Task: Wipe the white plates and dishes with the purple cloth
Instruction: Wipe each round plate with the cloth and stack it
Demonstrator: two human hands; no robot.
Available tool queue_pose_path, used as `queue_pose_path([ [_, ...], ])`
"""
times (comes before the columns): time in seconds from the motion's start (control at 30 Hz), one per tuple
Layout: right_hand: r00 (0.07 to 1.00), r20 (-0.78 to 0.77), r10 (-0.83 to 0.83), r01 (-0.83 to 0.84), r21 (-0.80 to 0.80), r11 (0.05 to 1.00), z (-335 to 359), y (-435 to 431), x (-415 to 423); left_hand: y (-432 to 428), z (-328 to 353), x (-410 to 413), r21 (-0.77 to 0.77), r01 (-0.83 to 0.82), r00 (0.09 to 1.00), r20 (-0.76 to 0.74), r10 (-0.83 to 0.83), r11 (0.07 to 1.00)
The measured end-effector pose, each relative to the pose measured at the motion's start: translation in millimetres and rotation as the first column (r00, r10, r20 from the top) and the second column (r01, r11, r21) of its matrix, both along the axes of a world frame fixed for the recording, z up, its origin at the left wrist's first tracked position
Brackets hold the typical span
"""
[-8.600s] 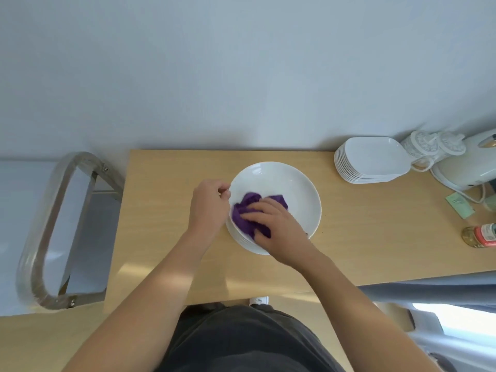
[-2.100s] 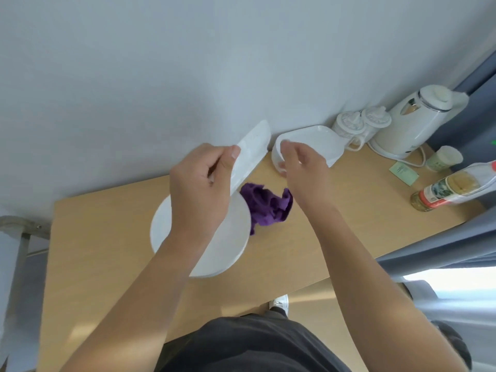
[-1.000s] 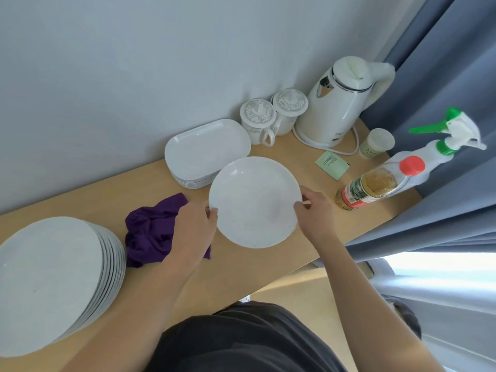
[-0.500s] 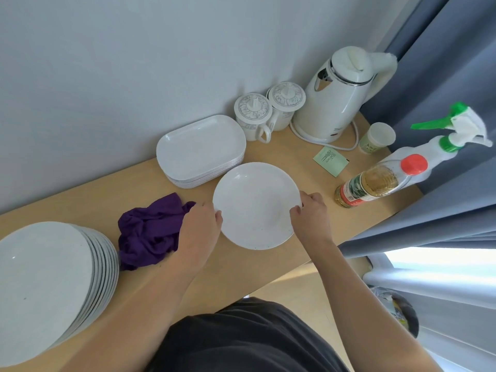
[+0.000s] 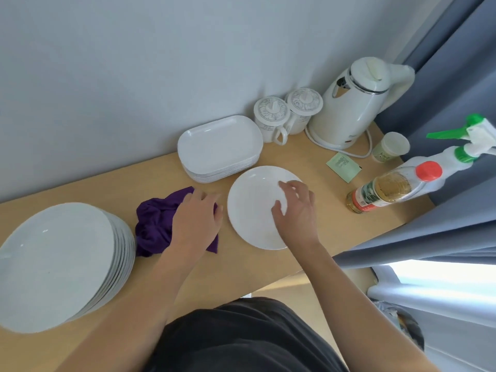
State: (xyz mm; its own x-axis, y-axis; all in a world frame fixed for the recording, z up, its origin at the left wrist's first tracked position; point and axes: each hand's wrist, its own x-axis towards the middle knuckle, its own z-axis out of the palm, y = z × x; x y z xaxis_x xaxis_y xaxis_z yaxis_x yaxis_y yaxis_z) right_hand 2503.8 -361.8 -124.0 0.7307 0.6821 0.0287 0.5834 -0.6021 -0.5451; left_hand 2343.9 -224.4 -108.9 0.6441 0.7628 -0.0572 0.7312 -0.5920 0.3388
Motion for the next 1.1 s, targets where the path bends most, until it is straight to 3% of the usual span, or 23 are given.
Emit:
queue_pose_path([
  [0.1,0.971,-0.075,0.227,-0.221,0.089,0.971,9,32,-32,8,17,-17,0.045,-0.039,0.999,0.009,0.039,0.998],
  [0.27,0.851,-0.175,0.495,-0.485,0.100,0.869,12,75,-92,20,45,-65,0.061,-0.162,0.980,0.127,0.154,0.985],
  [0.5,0.850,-0.289,0.440,-0.512,-0.261,0.818,-15,109,-155,36,60,-146,0.119,-0.209,0.962,0.204,0.182,0.971],
  [0.63,0.893,-0.150,0.424,-0.444,-0.450,0.775,-20,116,-177,44,62,-182,0.123,-0.181,0.967,0.206,0.153,0.976],
  [0.73,0.918,-0.186,0.349,-0.394,-0.345,0.852,-19,118,-188,56,61,-206,0.111,-0.166,0.970,0.198,0.142,0.980],
  [0.87,0.915,-0.380,0.135,-0.148,-0.005,0.989,16,116,-199,73,58,-237,0.105,-0.158,0.969,0.208,0.134,0.982],
  [1.0,0.906,-0.402,0.135,-0.035,0.248,0.968,77,123,-224,95,54,-275,0.130,-0.224,0.958,0.209,0.194,0.966],
  [1.1,0.921,-0.355,0.161,-0.034,0.340,0.940,104,128,-248,109,49,-297,0.112,-0.260,0.951,0.201,0.234,0.959],
])
